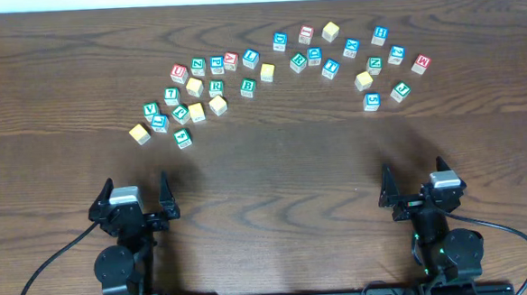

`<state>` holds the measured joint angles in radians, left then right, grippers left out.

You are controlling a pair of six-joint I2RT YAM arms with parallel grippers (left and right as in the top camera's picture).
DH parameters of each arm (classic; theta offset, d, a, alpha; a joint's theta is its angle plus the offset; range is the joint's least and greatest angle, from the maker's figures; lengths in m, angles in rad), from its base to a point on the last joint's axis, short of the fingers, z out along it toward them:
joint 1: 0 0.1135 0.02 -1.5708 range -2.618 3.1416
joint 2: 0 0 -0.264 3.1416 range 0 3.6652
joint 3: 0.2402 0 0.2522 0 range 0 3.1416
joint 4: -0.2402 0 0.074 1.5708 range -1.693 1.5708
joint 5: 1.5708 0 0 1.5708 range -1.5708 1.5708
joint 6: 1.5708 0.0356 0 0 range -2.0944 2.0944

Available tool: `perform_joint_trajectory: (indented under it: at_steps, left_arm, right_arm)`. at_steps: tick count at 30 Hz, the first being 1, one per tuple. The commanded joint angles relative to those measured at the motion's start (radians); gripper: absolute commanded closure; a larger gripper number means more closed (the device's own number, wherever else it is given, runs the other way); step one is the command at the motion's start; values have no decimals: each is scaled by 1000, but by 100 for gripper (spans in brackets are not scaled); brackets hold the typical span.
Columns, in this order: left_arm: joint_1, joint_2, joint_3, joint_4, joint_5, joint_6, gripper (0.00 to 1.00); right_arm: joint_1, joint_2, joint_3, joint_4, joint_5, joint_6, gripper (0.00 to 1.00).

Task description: Spell out ROBOT

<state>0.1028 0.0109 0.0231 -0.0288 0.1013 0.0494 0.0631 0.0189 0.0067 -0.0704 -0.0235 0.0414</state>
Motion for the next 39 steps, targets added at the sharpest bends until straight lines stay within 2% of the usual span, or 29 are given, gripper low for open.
perform_joint_trajectory:
  at_steps: [1, 39]
  left_arm:
    - [-2, -7, -19, -22, 2, -9, 1]
    - [-2, -7, -17, -5, -10, 3, 1]
  right_arm:
    - [-7, 3, -1, -4, -5, 10, 1]
    - [-7, 3, -1, -5, -5, 10, 1]
